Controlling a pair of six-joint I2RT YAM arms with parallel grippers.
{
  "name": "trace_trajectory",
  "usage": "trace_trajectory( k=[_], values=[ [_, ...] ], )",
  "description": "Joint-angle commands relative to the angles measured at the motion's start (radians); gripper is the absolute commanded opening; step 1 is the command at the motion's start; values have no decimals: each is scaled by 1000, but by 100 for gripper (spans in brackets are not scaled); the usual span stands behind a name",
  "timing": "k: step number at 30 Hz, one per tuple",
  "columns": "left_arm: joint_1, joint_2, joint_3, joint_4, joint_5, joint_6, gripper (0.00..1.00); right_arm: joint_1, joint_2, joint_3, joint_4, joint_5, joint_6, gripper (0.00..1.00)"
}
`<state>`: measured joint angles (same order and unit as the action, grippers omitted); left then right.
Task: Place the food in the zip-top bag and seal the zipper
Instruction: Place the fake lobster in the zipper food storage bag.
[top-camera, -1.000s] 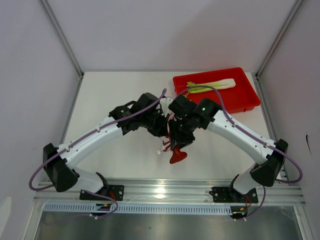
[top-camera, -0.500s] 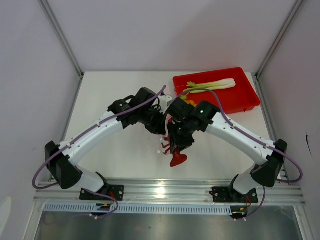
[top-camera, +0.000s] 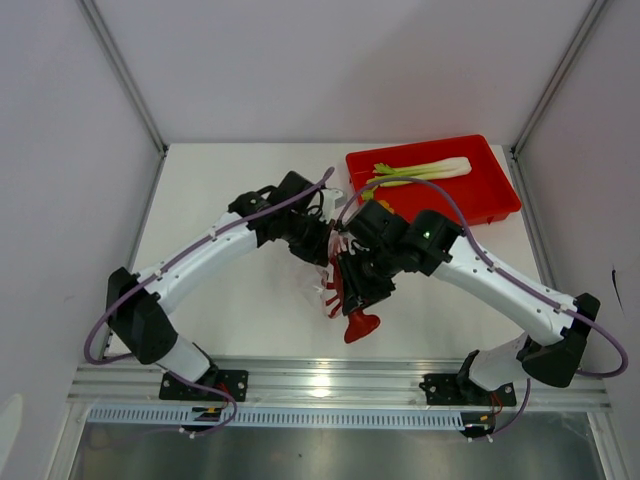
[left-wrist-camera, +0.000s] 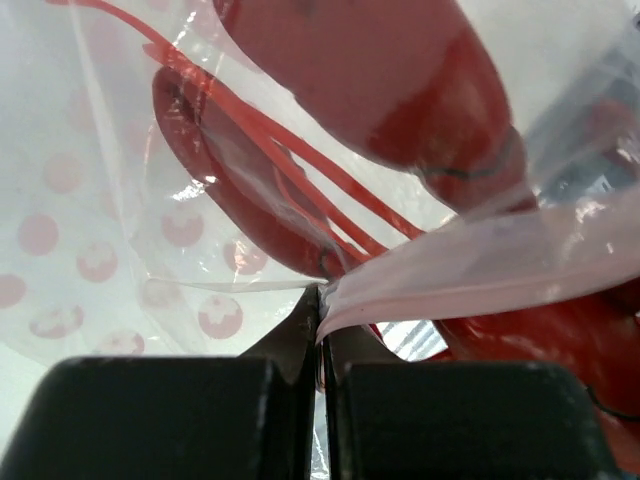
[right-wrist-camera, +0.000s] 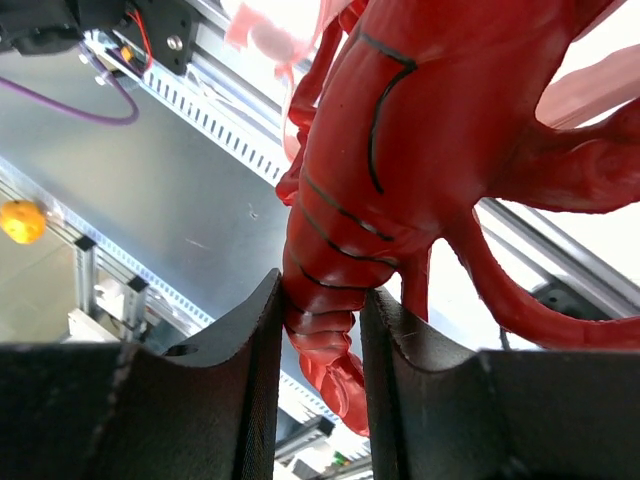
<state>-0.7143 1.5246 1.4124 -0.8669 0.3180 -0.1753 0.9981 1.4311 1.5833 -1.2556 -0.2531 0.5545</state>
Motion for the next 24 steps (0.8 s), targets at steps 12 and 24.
trace_trajectory(
  k=[12,24],
  values=[
    [52,-78,8,22,46,69,1,-26,-21,40,-105,-86,-248,0],
    [49,-415,-250,135,-220,-101,1,-58,-210,-219,70,-48,-232,0]
  ],
)
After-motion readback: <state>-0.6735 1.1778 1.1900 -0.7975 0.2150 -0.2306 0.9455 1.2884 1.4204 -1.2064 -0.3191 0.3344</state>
